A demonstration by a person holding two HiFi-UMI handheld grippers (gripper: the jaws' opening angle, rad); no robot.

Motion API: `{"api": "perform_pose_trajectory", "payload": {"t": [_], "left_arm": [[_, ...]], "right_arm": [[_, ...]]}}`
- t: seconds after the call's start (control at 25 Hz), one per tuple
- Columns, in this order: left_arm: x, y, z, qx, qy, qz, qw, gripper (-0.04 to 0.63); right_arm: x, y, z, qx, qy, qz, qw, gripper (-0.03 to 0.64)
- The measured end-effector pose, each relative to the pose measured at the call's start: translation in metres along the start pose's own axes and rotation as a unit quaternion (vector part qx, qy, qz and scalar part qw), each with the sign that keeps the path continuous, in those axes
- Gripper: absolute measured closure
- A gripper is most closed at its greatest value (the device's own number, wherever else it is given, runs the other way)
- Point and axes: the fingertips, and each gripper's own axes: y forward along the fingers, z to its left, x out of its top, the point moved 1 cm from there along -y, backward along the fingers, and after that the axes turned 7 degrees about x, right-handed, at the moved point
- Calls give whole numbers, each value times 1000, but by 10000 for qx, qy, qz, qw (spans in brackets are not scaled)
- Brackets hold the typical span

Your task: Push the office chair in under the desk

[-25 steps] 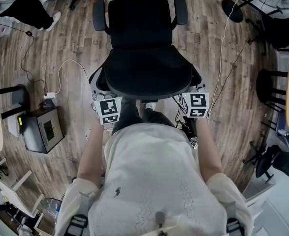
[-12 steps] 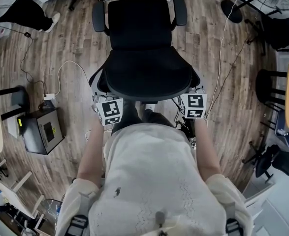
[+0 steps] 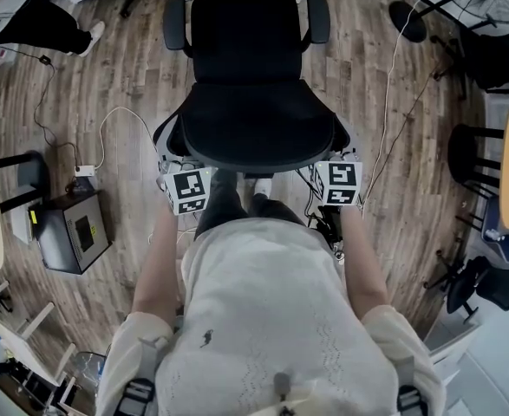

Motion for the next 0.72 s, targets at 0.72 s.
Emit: {"api": "perform_pose_trajectory", "payload": {"t": [0.72], "left_arm": [[12,43,21,-88,1,-39,10000,367]], "right_arm": [[23,37,-11,-91,12,64,9999,359]]}}
